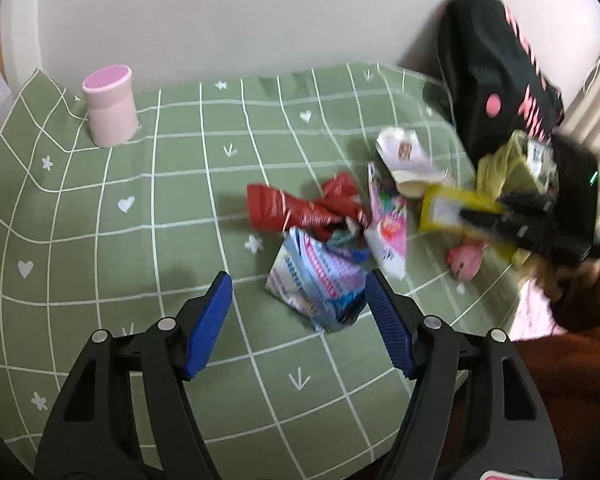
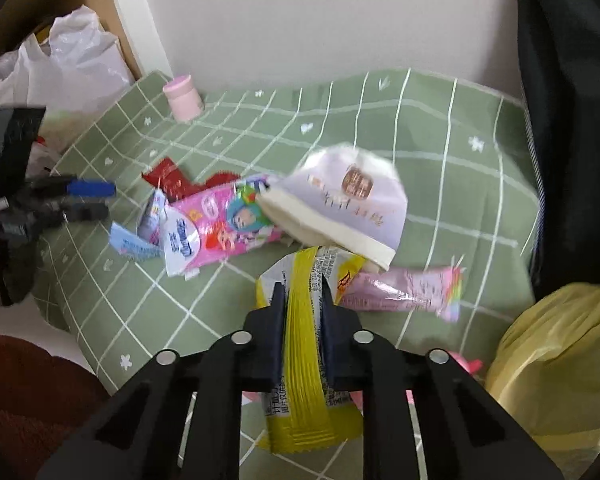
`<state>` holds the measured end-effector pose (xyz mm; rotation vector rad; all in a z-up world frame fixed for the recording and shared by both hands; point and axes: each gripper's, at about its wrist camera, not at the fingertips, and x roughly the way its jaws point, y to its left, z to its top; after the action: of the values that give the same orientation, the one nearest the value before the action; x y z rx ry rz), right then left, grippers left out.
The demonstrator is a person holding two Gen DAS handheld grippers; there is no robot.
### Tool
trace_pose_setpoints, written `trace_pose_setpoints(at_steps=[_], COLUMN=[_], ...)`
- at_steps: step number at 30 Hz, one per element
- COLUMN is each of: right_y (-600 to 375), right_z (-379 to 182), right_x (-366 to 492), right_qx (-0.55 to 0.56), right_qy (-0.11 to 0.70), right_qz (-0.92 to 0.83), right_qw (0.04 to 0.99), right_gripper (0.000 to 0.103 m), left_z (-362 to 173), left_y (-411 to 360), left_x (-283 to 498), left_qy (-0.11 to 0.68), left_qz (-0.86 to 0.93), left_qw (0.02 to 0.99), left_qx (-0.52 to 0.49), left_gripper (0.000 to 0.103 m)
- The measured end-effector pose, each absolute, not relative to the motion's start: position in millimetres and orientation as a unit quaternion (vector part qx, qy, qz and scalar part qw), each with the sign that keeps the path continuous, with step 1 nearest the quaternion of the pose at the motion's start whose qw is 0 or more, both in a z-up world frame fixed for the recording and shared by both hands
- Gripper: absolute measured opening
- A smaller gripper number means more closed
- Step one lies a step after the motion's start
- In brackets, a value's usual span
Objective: Collect trash
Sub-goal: 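Grasp the yellow-striped wrapper with the right tool while the left grasps the blue wrapper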
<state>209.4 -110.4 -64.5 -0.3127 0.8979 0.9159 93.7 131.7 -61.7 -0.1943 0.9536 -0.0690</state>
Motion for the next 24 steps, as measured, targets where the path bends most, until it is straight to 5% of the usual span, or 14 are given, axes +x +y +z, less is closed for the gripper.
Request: trace_pose_setpoints(at_steps=[11, 15, 18, 24], right_y=[-118.1, -124.5, -127.4, -134.0], right_z=[-30.3, -25.4, -18.9, 3.5], right_x=[213.0, 218.9, 222.0, 226.6], right_qx=[-0.129, -0.115, -0.102, -0.089], right_qy=[0.375, 0.372, 0.366, 0.337], right_qz=[0.418, 0.409, 0.404, 0.396], right_qw=[0.817, 0.825, 0.832, 0.849], right_gripper=[0.014, 0.014, 0.014, 0.014], left_z=[-80.3, -85.1, -86.3, -66.2], left_y=[120.2, 115.5, 111.9, 127.0], left_x=[122.6, 134.7, 140.8, 139.8], left_qy=[0.481, 0.486, 0.485, 0.454], left_qz=[-0.028, -0.024, -0.02, 0.012], left_qw=[0.869, 0.866, 0.867, 0.884], left_qx=[-0.108, -0.114, -0.115, -0.112], left_gripper=[0.063, 0.04, 0.012, 0.001])
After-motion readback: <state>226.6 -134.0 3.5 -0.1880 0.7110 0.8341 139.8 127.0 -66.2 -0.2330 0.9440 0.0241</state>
